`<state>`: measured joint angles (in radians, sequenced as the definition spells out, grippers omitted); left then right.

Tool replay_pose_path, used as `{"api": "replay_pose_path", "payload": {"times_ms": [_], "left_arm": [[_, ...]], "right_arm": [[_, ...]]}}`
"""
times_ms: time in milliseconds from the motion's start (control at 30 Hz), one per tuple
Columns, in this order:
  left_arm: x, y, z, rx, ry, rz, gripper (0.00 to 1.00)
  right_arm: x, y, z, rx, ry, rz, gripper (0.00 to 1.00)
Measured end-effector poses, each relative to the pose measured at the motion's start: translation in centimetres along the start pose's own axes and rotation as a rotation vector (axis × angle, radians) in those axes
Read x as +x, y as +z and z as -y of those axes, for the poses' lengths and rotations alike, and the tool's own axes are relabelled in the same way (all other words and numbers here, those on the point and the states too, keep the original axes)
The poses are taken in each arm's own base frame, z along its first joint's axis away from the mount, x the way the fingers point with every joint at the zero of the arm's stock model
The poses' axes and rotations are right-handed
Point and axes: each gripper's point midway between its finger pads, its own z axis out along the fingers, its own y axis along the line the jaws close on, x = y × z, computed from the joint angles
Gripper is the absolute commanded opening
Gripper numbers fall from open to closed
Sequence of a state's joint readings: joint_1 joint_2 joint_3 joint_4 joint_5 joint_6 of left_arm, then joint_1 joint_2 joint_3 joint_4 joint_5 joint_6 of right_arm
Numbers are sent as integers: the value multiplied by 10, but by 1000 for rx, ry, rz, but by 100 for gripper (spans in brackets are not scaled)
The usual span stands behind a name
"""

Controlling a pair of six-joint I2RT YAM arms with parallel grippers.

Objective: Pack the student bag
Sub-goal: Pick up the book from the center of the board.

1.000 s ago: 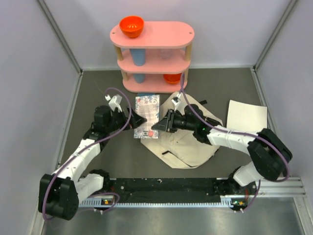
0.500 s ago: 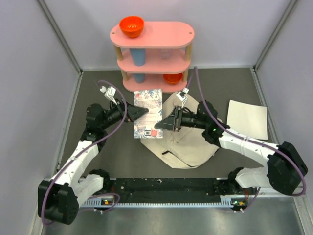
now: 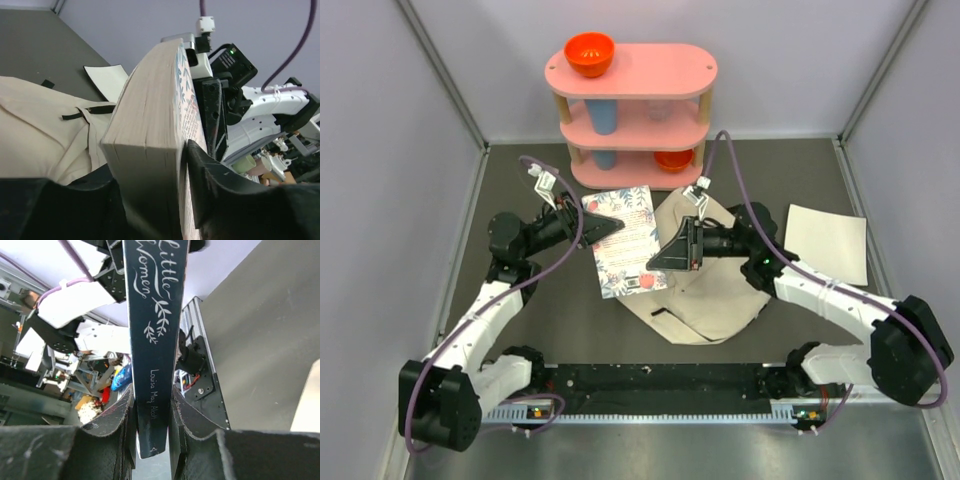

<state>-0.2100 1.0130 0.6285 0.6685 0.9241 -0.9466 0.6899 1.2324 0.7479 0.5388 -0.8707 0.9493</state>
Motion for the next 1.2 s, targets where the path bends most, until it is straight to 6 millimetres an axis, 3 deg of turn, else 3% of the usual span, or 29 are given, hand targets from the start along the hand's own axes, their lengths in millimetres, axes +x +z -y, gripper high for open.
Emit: {"api": "replay_pose_path", "payload": {"times_ms": [33, 67, 100, 133, 200, 233, 300, 333, 433, 533, 767, 900, 1033, 1200], "left_arm": [[0, 0, 2, 10, -1, -5, 28], [-1, 0, 5, 23, 8, -9, 13], [-1, 1, 7, 30, 7, -12, 5], [-1, 1, 7, 34, 7, -15, 0], [-1, 2, 5, 32, -2, -15, 0], [-1, 3, 3, 31, -10, -15, 0], [-2, 3, -2, 22, -21, -11, 0], [-3, 4, -5, 11, -29, -1, 0], [-4, 2, -16, -46, -46, 42, 0], [1, -6, -36, -151, -90, 115, 0], [-7, -22, -67, -305, -172, 302, 0], [-8, -23, -76, -328, -225, 369, 0], [-8, -13, -76, -309, -275, 394, 0], [0, 4, -71, -254, -315, 378, 0]], "right_arm": [[-1, -2, 3, 6, 2, -2, 1], [-2, -5, 8, 16, 3, -2, 1], [-3, -6, 10, 20, 3, -3, 2], [-3, -7, 13, 26, -5, -7, 5], [-6, -7, 18, 36, -11, -17, 11], [-7, -6, 20, 44, -13, -21, 26], [-10, -7, 28, 81, -5, -27, 44], [-15, -6, 36, 138, 9, -15, 71], [-37, -14, 61, 295, 36, 81, 86], [-50, -35, 83, 417, 67, 219, 88], [-7, -68, 108, 521, 202, 377, 88], [-3, -61, 95, 464, 188, 443, 89], [-13, -51, 82, 376, 189, 507, 88], [-16, -35, 86, 323, 219, 521, 88]]}}
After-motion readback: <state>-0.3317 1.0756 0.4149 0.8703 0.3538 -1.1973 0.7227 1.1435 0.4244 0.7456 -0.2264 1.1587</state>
